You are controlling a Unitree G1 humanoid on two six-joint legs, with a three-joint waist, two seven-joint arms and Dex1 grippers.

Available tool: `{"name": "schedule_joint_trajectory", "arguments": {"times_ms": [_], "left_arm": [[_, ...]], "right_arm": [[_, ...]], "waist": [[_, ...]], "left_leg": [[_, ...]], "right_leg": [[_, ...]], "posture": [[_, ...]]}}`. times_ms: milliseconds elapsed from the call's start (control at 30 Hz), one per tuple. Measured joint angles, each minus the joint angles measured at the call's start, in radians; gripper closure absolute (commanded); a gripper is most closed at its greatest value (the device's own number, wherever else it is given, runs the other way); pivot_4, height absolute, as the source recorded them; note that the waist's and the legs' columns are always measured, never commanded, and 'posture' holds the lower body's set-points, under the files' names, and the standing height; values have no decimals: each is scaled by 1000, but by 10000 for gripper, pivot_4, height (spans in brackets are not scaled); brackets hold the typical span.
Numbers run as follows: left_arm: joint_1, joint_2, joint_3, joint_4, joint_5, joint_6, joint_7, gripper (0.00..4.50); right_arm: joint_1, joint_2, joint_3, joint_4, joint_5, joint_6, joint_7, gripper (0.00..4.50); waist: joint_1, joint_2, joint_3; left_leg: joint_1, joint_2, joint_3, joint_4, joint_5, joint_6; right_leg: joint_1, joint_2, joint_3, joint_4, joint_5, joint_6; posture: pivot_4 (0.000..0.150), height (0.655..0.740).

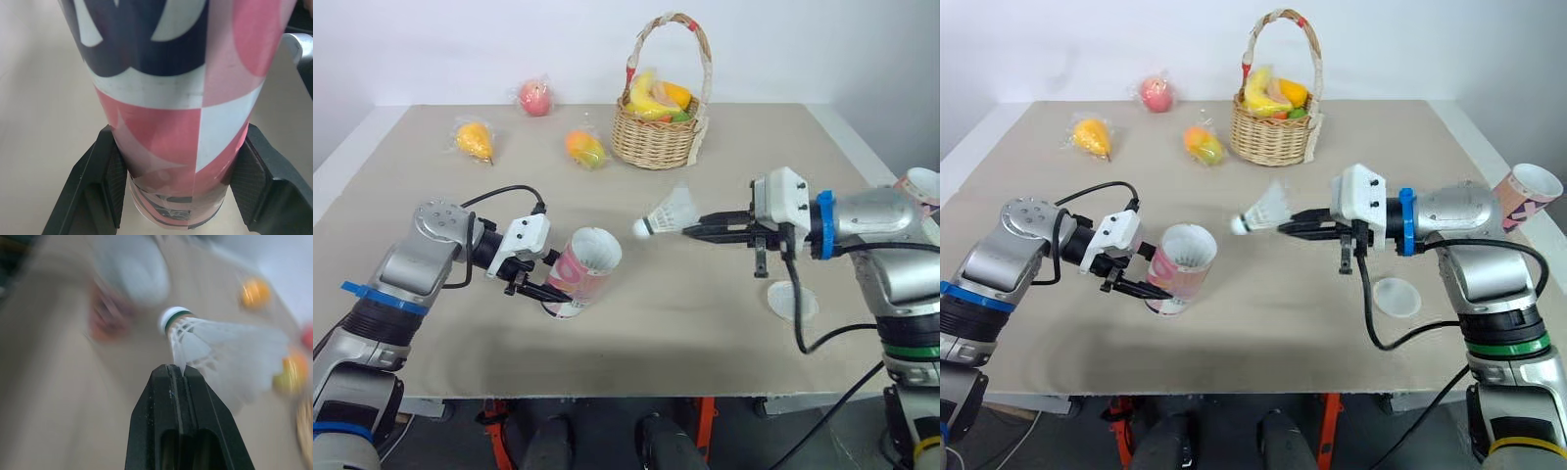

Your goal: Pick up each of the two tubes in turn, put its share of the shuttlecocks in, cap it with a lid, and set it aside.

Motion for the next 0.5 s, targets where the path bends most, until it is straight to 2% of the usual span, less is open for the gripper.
{"name": "schedule_joint_trajectory", "arguments": {"times_ms": [333, 467, 500], "left_arm": [[-1, -7, -1, 20, 2, -1, -1, 19608], [-5, -9, -1, 23, 1, -1, -2, 19608], [-6, -10, -1, 24, 2, -1, -2, 19608]], "right_arm": [[-137, 29, 120, 11, -64, -36, 75, 44391], [-187, 87, 194, 27, -106, -52, 104, 44391], [-206, 103, 217, 31, -116, -55, 114, 41673]], "waist": [[1, 0, 0], [2, 0, 0], [2, 0, 0]], "left_leg": [[-1, 1, 0, -1, 5, 0], [-1, 1, -1, -2, 5, 0], [-1, 1, -1, -2, 5, 0]], "right_leg": [[-2, 0, -1, 0, 4, -1], [-2, 0, -1, 0, 3, -2], [-2, 0, -1, 0, 3, -2]], "posture": [[1500, 7400], [1500, 7400], [1500, 7400]]}}
